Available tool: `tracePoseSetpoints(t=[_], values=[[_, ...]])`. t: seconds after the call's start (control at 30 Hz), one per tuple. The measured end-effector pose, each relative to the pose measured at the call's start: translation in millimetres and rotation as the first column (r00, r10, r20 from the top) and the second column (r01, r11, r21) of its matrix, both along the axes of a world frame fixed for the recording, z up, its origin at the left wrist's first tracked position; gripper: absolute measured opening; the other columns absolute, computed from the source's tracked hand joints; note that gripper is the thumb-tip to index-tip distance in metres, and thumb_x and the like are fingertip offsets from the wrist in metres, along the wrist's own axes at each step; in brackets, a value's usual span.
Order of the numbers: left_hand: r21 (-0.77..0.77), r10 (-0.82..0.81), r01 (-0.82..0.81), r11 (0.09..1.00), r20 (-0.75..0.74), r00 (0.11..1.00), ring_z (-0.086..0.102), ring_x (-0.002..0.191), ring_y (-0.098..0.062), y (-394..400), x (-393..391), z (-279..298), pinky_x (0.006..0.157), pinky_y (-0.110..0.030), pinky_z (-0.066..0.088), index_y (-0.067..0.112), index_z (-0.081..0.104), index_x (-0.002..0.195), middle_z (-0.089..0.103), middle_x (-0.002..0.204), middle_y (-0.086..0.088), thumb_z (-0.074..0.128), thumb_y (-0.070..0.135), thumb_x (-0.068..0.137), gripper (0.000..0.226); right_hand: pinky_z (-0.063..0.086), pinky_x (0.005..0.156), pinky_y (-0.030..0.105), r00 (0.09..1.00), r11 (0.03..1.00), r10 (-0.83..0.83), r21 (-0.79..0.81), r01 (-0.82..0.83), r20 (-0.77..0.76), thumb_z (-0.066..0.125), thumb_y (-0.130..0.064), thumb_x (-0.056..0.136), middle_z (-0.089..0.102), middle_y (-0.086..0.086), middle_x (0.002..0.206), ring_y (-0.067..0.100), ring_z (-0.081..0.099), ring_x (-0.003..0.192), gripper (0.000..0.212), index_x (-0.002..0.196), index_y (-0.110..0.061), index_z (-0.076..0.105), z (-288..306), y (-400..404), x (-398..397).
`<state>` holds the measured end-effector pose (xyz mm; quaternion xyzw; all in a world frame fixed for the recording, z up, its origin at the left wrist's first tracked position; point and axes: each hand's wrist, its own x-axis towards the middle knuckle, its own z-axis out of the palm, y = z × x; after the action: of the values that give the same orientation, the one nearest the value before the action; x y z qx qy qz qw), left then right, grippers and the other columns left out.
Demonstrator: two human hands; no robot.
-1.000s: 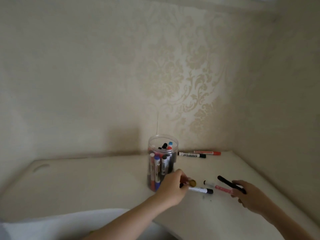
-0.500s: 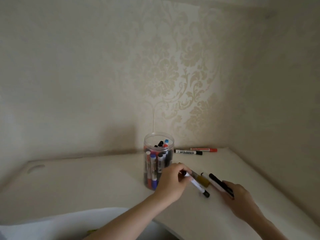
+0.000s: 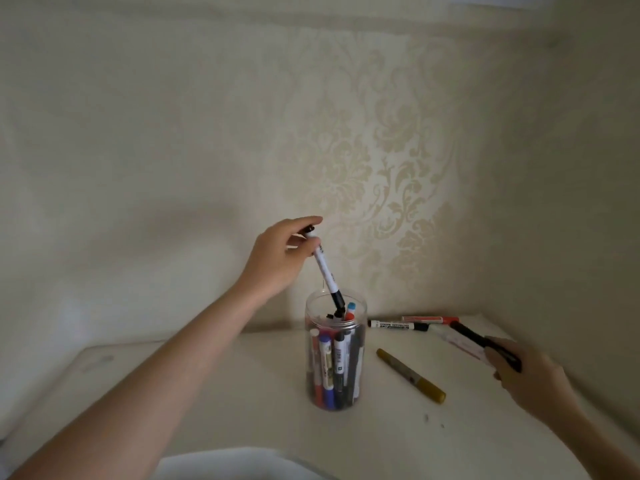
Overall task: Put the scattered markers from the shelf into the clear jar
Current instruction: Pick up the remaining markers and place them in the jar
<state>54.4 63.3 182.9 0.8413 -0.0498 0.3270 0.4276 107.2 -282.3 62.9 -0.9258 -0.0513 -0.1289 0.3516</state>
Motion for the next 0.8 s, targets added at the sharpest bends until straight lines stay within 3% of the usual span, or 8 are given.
tracePoseSetpoints(t=[0.1,0.17,0.27,0.4,0.5,0.6,0.7,0.8], values=[[0.186,0.031,-0.021,0.982,-0.049,0.998,0.066,0.092,-0.011,4.3,8.2,-12.8,0.084,-0.007,0.048,0.021,0.067,0.124,0.061,0.101,0.006,0.062,0.01,0.094,0.032,0.048,0.055,0.028,0.994,0.994,0.093,0.044,-0.096,0.058,0.055,-0.025,0.092,0.067,-0.004,0.065,0.012,0.063,0.061,0.026,0.116,-0.023,0.066,29.4,26.5,5.1],[0.234,0.036,-0.018,0.972,-0.073,0.997,0.066,0.092,-0.012,3.8,14.0,-21.4,0.083,-0.005,0.047,0.02,0.068,0.123,0.062,0.099,0.004,0.062,0.008,0.093,0.032,0.05,0.06,0.03,0.984,0.986,0.149,0.062,-0.155,0.101,0.055,-0.026,0.091,0.067,-0.005,0.07,0.013,0.064,0.065,0.028,0.118,-0.025,0.064,42.1,43.9,6.0],[0.318,0.032,0.012,0.948,-0.133,0.991,0.067,0.092,-0.014,3.1,21.3,-27.3,0.09,-0.024,0.052,0.018,0.069,0.122,0.062,0.098,0.002,0.063,0.009,0.092,0.032,0.047,0.059,0.026,0.967,0.976,0.201,0.049,-0.211,0.16,0.055,-0.027,0.092,0.065,-0.01,0.076,0.012,0.062,0.068,0.03,0.121,-0.027,0.062,54.5,60.6,5.9],[0.493,0.07,0.07,0.867,-0.26,0.963,0.061,0.102,-0.017,-4.3,31.9,-28.8,0.092,-0.03,0.047,0.023,0.063,0.129,0.065,0.112,-0.001,0.056,0.019,0.098,0.032,0.034,0.053,0.017,0.959,0.973,0.226,0.013,-0.231,0.172,0.05,-0.032,0.093,0.063,-0.01,0.084,0.002,0.055,0.067,0.032,0.125,-0.032,0.058,61.9,70.1,8.8],[0.64,0.188,0.042,0.768,-0.287,0.939,0.054,0.112,-0.025,-5.0,42.2,-25.3,0.097,-0.043,0.042,0.028,0.06,0.132,0.065,0.118,-0.003,0.04,0.029,0.104,0.034,0.035,0.054,0.015,0.95,0.968,0.25,-0.009,-0.252,0.186,0.052,-0.031,0.092,0.064,-0.009,0.094,0.0,0.056,0.071,0.033,0.125,-0.033,0.058,70.4,75.4,4.8],[0.635,0.217,0.057,0.77,-0.345,0.913,0.052,0.111,-0.025,-1.1,47.7,-19.8,0.095,-0.037,0.042,0.025,0.069,0.122,0.067,0.119,-0.002,0.046,0.027,0.102,0.03,0.044,0.055,0.016,0.934,0.959,0.278,-0.012,-0.282,0.225,0.058,-0.03,0.089,0.068,-0.012,0.09,0.003,0.061,0.072,0.031,0.12,-0.035,0.062,83.5,80.0,-1.4],[0.468,0.146,0.061,0.882,-0.393,0.908,0.058,0.076,0.001,6.0,47.9,-27.6,0.067,-0.012,0.039,0.023,0.078,0.102,0.075,0.1,0.008,0.069,0.025,0.089,0.017,0.044,0.053,0.011,0.91,0.94,0.341,-0.058,-0.337,0.237,0.061,-0.03,0.088,0.067,-0.015,0.074,0.004,0.058,0.055,0.027,0.114,-0.033,0.066,95.3,87.2,-2.5],[0.356,0.148,-0.024,0.934,-0.325,0.934,0.053,0.058,0.004,11.7,45.8,-38.2,0.059,-0.012,0.035,0.024,0.08,0.087,0.073,0.078,0.012,0.084,0.026,0.073,0.014,0.041,0.047,0.012,0.885,0.907,0.421,-0.113,-0.406,0.2,0.063,-0.031,0.087,0.064,-0.01,0.062,0.002,0.051,0.048,0.023,0.109,-0.032,0.068,100.7,99.0,1.2]])
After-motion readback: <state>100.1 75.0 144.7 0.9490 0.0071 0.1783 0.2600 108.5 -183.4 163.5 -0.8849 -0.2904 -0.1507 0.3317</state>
